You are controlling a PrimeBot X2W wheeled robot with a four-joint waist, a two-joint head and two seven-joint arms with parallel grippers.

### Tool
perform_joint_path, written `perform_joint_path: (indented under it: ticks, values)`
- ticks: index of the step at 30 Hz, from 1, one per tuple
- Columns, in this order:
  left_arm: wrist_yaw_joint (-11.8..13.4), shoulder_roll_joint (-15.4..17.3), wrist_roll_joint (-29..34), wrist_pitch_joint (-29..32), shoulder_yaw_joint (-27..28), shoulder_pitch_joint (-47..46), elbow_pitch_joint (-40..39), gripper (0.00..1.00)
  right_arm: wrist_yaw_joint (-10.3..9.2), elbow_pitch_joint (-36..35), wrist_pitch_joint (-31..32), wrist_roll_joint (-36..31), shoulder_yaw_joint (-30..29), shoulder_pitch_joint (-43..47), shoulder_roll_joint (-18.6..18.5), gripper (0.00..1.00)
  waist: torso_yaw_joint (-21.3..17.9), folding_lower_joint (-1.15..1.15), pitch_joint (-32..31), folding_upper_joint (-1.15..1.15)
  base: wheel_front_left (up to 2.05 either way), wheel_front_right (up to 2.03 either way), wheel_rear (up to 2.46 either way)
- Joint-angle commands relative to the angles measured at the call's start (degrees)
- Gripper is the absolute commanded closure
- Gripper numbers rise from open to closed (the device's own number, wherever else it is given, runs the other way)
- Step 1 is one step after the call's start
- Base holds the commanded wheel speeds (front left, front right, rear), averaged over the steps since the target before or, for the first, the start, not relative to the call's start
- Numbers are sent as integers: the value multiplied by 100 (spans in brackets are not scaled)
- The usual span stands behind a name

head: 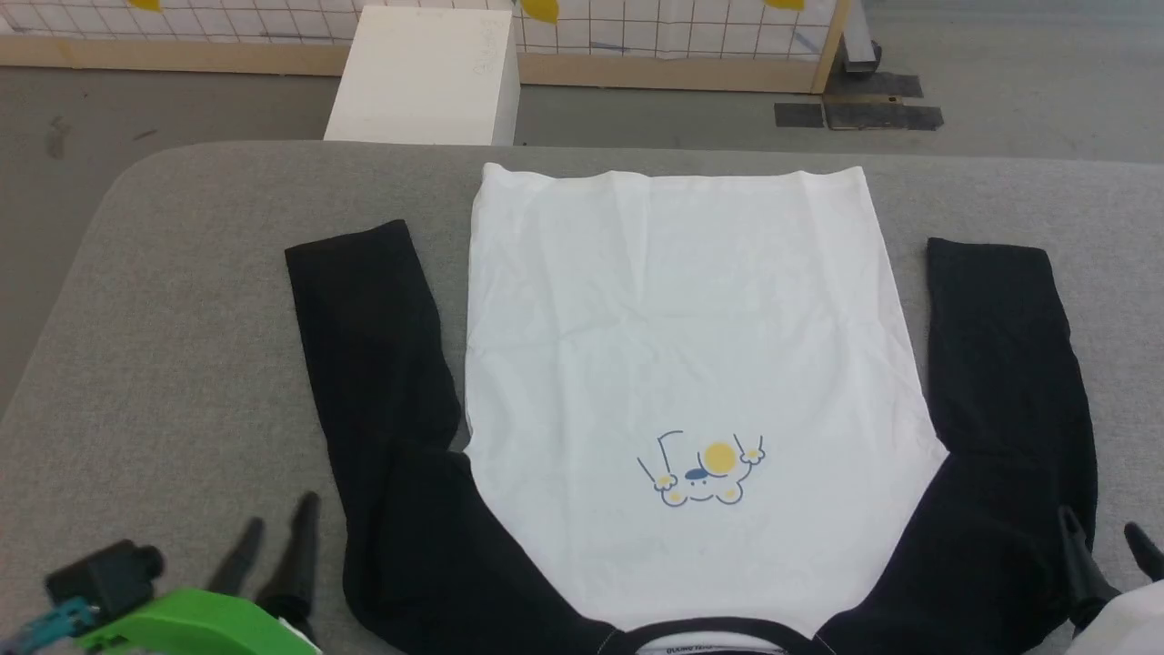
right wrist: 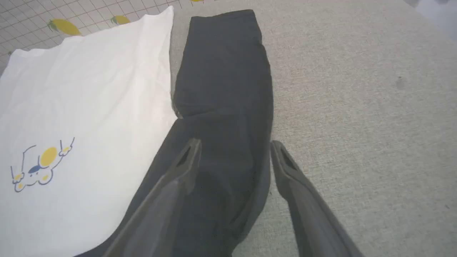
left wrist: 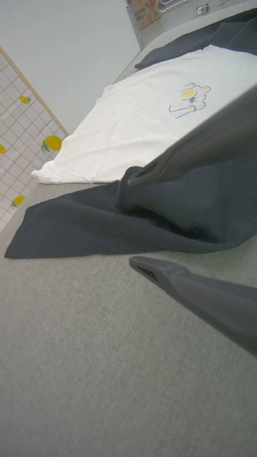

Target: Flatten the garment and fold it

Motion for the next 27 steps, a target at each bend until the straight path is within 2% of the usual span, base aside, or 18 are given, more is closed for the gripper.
perform_joint_path:
  ticks: [1, 4, 8, 12, 16, 20, 27]
  values:
    - [47, 115, 165, -160, 119, -118, -33, 0, -9, -65, -231, -21, 61, -29, 0, 0, -53, 0, 1, 42, 0, 0, 0]
    - [24, 233, 328, -413, 300, -425, -12, 0, -9, -178, -703, -33, 184, -158, 0, 0, -120, 0, 84, 42, 0, 0, 0]
    - [-235, 698, 748, -665, 382, -1195, 361, 0, -9, -304, -1305, -122, 448, -375, 0, 0, -205, 0, 275, 42, 0, 0, 0]
    - [-452, 1056, 1214, -805, 212, -2177, 936, 0, -9, -403, -1847, -342, 795, -629, 0, 0, -295, 0, 579, 42, 0, 0, 0]
    - [-526, 1245, 1635, -820, -38, -3077, 1559, 0, -9, -390, -2218, -422, 1235, -903, -102, 0, -428, 0, 903, 42, 0, 0, 0]
    - [-612, 1375, 1778, -514, -236, -3800, 2216, 0, -9, -314, -2358, -407, 1648, -1181, -239, 0, -585, 0, 1243, 42, 0, 0, 0]
    - [-825, 1644, 1679, 536, -451, -4833, 3089, 0, -9, -290, -2454, -336, 2001, -1593, -316, 0, -842, 0, 1772, 42, 0, 0, 0]
